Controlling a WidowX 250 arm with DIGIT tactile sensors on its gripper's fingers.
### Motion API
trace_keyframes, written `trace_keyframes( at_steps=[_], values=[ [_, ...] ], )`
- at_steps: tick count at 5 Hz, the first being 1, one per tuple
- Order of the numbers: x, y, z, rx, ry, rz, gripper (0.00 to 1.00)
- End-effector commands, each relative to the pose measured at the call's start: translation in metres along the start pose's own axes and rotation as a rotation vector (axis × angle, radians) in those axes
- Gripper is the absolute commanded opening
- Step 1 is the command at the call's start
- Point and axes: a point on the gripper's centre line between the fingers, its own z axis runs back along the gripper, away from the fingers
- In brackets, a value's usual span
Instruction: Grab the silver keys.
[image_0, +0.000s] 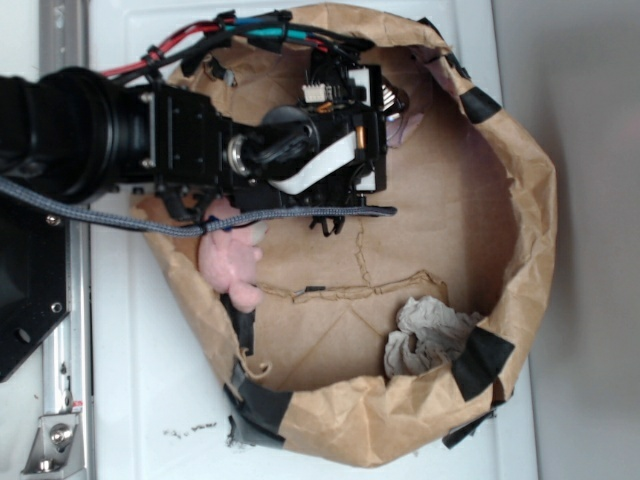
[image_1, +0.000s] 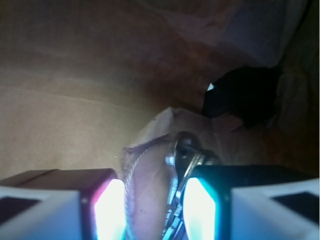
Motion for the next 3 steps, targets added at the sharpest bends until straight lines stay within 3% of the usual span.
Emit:
trace_keyframes(
  at_steps=[1,3],
  values=[
    [0.0037,0.0041,0.0065,0.005,-0.007,-0.004,0.0],
    [0.0071,0.0058,0.0094,0.015,-0.015,0.005,0.0]
  ],
)
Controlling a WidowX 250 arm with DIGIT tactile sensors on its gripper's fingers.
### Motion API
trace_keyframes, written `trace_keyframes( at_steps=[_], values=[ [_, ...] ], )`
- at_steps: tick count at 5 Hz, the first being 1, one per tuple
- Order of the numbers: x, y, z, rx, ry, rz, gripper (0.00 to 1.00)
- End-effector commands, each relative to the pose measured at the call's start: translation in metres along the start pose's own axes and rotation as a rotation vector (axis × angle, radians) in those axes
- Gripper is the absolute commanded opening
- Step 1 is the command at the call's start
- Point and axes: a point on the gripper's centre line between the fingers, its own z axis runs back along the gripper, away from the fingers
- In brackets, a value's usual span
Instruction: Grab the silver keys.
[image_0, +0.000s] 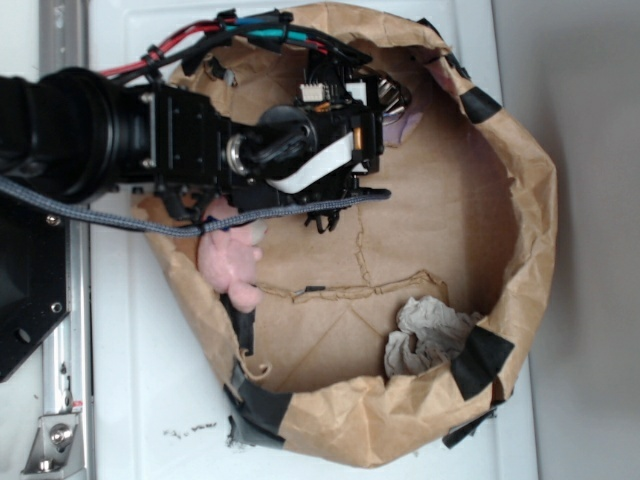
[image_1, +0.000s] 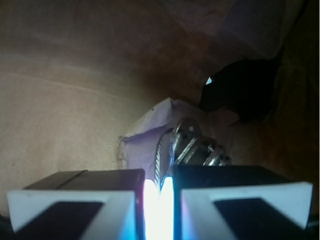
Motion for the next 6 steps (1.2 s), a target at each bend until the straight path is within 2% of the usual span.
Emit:
trace_keyframes(
  at_steps=[1,2,3,4,5,6],
  values=[
    [0.016,0.002,0.035,0.035,0.046,0.074,0.0],
    [0.027,-0.01,0.099,-0.103,0.165,0.114,0.0],
    [0.046,-0.008,0.155,-0.218,0.188,0.114,0.0],
    [0.06,-0.014,0.151,-0.187,0.327,0.136,0.0],
    [0.063,-0.022,0.129,-0.118,0.4,0.173,0.0],
    [0.063,-0.024,0.122,-0.11,0.433,0.199,0.0]
  ],
)
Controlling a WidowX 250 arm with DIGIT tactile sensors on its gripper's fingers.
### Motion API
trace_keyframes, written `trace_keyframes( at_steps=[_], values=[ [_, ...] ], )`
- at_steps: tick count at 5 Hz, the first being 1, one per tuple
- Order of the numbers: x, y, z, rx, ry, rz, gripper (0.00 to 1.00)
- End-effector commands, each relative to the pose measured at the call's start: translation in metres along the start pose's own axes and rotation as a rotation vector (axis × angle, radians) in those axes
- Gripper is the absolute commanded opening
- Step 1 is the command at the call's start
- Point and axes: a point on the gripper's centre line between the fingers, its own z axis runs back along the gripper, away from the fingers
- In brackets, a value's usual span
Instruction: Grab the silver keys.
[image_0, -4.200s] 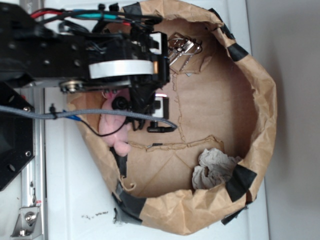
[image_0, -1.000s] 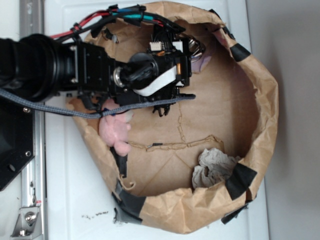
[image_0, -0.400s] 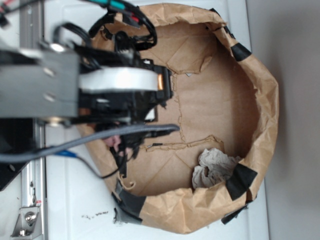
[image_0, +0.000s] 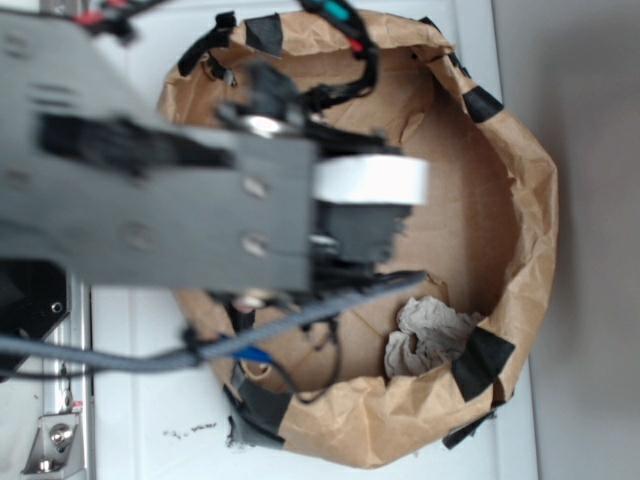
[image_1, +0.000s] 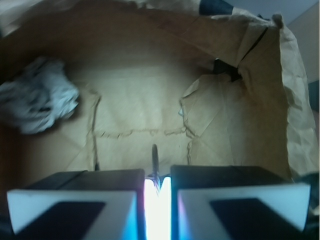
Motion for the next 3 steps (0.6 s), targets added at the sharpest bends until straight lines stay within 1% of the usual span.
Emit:
trace_keyframes(
  at_steps=[1,2,3],
  values=[
    [0.02,0.001,0.015,-0.048,-0.061,0.028,0.0],
    [0.025,0.004,0.013,-0.104,-0.026,0.034,0.0],
    [0.038,0.013,0.017,-0.191,0.083,0.041,0.0]
  ],
)
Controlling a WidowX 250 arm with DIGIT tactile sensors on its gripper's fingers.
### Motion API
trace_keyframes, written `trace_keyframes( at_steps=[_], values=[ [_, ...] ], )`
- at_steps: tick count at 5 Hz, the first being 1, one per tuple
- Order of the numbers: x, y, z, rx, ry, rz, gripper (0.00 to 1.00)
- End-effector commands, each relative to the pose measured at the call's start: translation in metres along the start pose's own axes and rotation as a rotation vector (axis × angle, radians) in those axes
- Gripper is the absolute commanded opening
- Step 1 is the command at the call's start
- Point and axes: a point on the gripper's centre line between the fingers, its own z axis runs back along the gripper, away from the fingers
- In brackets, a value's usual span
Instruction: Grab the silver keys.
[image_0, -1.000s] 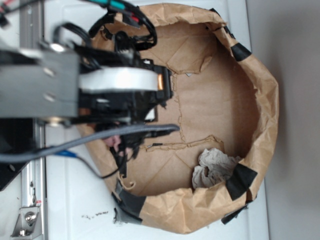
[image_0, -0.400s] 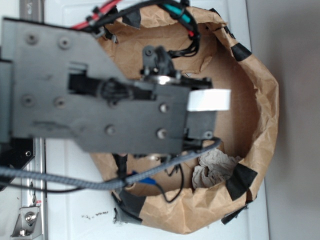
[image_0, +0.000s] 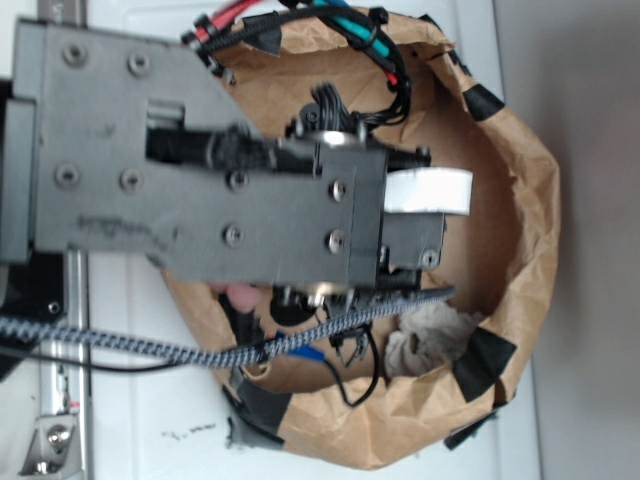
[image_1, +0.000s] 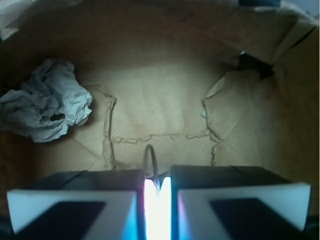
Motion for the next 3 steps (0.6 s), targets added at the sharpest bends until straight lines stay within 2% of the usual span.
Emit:
trace_keyframes(
  at_steps=[1,2,3],
  values=[
    [0.036,0.021,0.029,-0.11,0.054,0.041,0.0],
    [0.03,0.018,0.026,-0.099,0.03,0.035,0.0],
    [0.024,0.014,0.025,-0.062,-0.015,0.027,0.0]
  ],
)
